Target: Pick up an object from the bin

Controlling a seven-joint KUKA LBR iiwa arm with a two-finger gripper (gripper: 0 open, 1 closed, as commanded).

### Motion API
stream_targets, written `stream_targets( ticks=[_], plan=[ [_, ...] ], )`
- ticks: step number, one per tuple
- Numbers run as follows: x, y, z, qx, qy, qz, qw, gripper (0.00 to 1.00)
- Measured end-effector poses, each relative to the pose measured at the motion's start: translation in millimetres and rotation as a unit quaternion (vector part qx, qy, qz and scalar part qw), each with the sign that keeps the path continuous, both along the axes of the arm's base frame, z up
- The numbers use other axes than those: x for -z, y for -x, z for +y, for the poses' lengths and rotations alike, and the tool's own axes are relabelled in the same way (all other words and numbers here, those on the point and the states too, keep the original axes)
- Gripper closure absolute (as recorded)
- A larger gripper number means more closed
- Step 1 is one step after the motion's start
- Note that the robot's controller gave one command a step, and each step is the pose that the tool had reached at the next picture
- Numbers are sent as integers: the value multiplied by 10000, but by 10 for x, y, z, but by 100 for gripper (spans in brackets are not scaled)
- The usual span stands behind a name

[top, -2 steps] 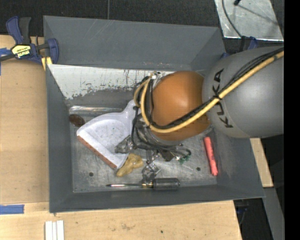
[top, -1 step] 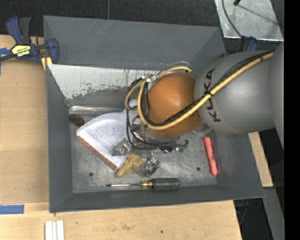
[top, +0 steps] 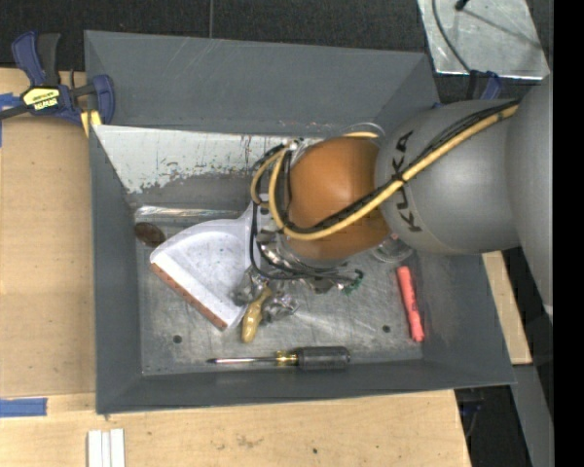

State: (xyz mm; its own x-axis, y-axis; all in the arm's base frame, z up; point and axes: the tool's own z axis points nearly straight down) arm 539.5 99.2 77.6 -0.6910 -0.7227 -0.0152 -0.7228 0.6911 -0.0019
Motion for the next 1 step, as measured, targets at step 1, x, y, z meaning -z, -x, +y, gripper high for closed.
stream_targets(
  ticks=[1],
  plan=[
    [0, 0, 0, 3, 0, 0, 10000, 100]
  ],
)
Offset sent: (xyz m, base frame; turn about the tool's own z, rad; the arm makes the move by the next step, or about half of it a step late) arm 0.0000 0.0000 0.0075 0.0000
